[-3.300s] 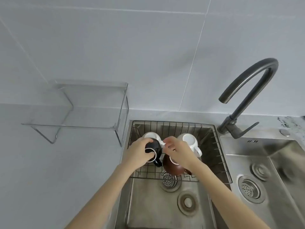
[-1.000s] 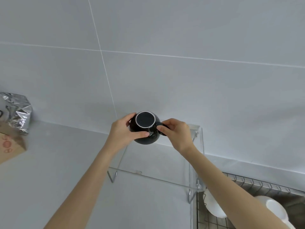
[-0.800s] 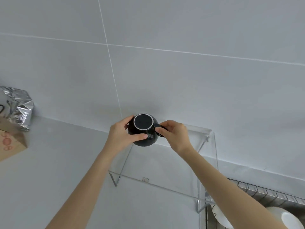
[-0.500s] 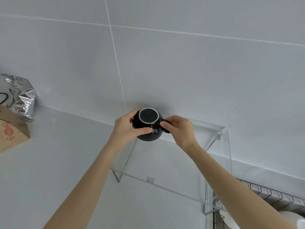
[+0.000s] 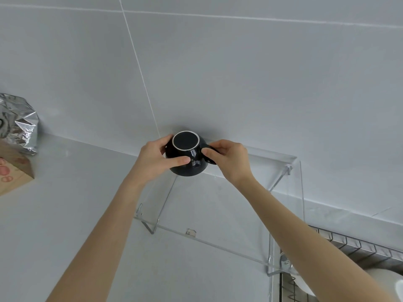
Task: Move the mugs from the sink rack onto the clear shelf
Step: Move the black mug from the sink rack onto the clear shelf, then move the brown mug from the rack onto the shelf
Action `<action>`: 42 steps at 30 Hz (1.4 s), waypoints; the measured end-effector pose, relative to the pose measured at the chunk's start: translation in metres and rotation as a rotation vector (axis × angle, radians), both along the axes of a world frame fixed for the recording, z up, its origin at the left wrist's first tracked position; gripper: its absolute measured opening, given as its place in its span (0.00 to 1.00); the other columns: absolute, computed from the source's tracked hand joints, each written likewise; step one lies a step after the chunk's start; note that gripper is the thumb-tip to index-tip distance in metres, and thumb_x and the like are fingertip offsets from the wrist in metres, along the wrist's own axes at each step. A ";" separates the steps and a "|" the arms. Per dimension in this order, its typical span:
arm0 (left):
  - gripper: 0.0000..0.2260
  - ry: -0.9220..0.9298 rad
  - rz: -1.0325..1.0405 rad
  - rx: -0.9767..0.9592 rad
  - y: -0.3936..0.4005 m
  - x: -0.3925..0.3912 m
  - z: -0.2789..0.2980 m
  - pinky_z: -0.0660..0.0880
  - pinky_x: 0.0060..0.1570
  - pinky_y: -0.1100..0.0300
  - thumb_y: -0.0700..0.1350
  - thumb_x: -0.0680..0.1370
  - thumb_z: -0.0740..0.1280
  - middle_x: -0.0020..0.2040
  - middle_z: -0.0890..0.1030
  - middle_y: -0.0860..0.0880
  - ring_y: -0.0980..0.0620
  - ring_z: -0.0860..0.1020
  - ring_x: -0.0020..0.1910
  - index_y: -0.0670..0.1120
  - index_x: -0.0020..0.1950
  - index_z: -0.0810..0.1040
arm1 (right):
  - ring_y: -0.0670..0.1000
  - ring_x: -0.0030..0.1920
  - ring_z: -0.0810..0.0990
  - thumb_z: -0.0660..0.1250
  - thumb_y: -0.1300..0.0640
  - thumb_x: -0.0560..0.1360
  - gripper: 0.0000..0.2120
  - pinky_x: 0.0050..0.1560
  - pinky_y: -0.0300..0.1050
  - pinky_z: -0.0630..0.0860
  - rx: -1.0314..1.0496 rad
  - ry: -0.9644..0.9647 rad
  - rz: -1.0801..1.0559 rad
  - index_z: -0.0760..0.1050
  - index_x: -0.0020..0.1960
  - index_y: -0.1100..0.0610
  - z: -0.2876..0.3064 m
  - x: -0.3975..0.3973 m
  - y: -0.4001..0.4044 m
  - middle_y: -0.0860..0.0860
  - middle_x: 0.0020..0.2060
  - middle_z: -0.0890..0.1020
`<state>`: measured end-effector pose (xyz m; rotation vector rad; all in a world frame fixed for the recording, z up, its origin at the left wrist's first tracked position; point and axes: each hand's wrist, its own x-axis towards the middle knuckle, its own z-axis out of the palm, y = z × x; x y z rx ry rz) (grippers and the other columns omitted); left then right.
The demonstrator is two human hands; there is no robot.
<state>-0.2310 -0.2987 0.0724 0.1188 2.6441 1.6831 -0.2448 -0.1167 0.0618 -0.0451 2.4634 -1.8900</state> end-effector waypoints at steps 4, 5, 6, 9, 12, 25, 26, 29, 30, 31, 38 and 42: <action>0.21 -0.002 0.000 -0.009 0.002 0.002 0.002 0.71 0.57 0.63 0.48 0.60 0.75 0.53 0.81 0.57 0.60 0.77 0.55 0.62 0.49 0.75 | 0.54 0.41 0.83 0.71 0.58 0.68 0.04 0.52 0.54 0.80 -0.021 -0.014 0.002 0.81 0.42 0.59 0.001 0.001 0.001 0.54 0.36 0.84; 0.21 -0.005 -0.003 -0.009 0.002 0.002 0.003 0.71 0.58 0.62 0.49 0.59 0.75 0.53 0.81 0.56 0.59 0.77 0.56 0.62 0.50 0.75 | 0.54 0.41 0.83 0.71 0.58 0.68 0.04 0.53 0.54 0.80 -0.034 -0.015 0.000 0.81 0.42 0.58 0.000 0.001 0.001 0.53 0.36 0.84; 0.22 -0.009 -0.007 -0.010 0.002 0.003 0.003 0.71 0.59 0.60 0.51 0.59 0.75 0.54 0.81 0.55 0.59 0.77 0.56 0.61 0.50 0.76 | 0.54 0.42 0.83 0.71 0.58 0.68 0.04 0.53 0.54 0.80 -0.040 -0.016 -0.001 0.81 0.42 0.58 0.000 0.001 0.000 0.53 0.36 0.84; 0.24 -0.025 -0.015 -0.035 0.005 0.007 0.007 0.71 0.62 0.55 0.54 0.58 0.74 0.56 0.81 0.52 0.55 0.76 0.57 0.57 0.53 0.76 | 0.52 0.43 0.83 0.69 0.57 0.70 0.06 0.54 0.47 0.79 -0.016 -0.034 0.030 0.80 0.45 0.58 0.002 0.003 0.001 0.54 0.40 0.84; 0.24 0.001 0.072 -0.121 0.012 0.013 0.013 0.67 0.56 0.65 0.48 0.65 0.75 0.53 0.75 0.59 0.55 0.72 0.52 0.53 0.58 0.73 | 0.46 0.47 0.78 0.63 0.55 0.75 0.12 0.47 0.32 0.73 0.069 -0.040 0.088 0.76 0.57 0.57 0.014 0.007 0.014 0.51 0.50 0.82; 0.24 0.291 -0.222 -0.155 0.178 0.117 0.032 0.65 0.61 0.71 0.44 0.68 0.72 0.61 0.77 0.49 0.59 0.71 0.56 0.44 0.63 0.72 | 0.55 0.49 0.81 0.61 0.62 0.75 0.08 0.58 0.54 0.76 0.066 0.030 -0.167 0.77 0.45 0.53 0.039 0.142 0.196 0.55 0.44 0.82; 0.24 0.240 -0.274 -0.140 0.197 0.130 0.030 0.66 0.62 0.66 0.45 0.68 0.72 0.61 0.76 0.50 0.59 0.71 0.57 0.45 0.63 0.72 | 0.56 0.49 0.81 0.62 0.62 0.75 0.08 0.57 0.55 0.76 0.079 0.017 -0.203 0.77 0.44 0.51 0.038 0.160 0.212 0.55 0.43 0.82; 0.27 0.065 -0.428 -0.122 0.233 0.152 0.014 0.67 0.64 0.61 0.47 0.68 0.72 0.64 0.75 0.48 0.54 0.72 0.62 0.46 0.65 0.69 | 0.57 0.50 0.81 0.64 0.60 0.74 0.09 0.56 0.54 0.76 0.121 -0.021 -0.249 0.77 0.43 0.46 0.029 0.193 0.240 0.56 0.44 0.83; 0.28 0.021 -0.476 -0.132 0.245 0.160 0.006 0.67 0.66 0.58 0.47 0.68 0.72 0.65 0.74 0.47 0.53 0.72 0.64 0.46 0.66 0.68 | 0.57 0.50 0.81 0.64 0.60 0.74 0.09 0.56 0.54 0.75 0.130 -0.038 -0.262 0.76 0.43 0.46 0.025 0.205 0.250 0.55 0.44 0.83; 0.28 -0.010 -0.508 -0.152 0.257 0.169 -0.002 0.67 0.66 0.55 0.48 0.68 0.72 0.66 0.73 0.46 0.52 0.71 0.64 0.46 0.66 0.68 | 0.55 0.49 0.81 0.65 0.59 0.73 0.08 0.56 0.53 0.75 0.133 -0.053 -0.277 0.77 0.44 0.47 0.020 0.217 0.260 0.55 0.45 0.83; 0.30 -0.136 -0.585 -0.236 0.322 0.215 -0.053 0.66 0.64 0.58 0.48 0.67 0.73 0.67 0.73 0.47 0.51 0.70 0.65 0.46 0.66 0.67 | 0.50 0.51 0.80 0.66 0.60 0.72 0.09 0.56 0.45 0.73 0.238 -0.167 -0.345 0.78 0.51 0.54 -0.024 0.281 0.315 0.51 0.47 0.83; 0.30 -0.196 -0.580 -0.290 0.344 0.227 -0.080 0.66 0.63 0.57 0.46 0.67 0.73 0.67 0.72 0.46 0.49 0.70 0.65 0.46 0.67 0.67 | 0.48 0.50 0.78 0.66 0.60 0.72 0.11 0.52 0.40 0.70 0.303 -0.320 -0.309 0.78 0.54 0.57 -0.054 0.301 0.333 0.54 0.52 0.83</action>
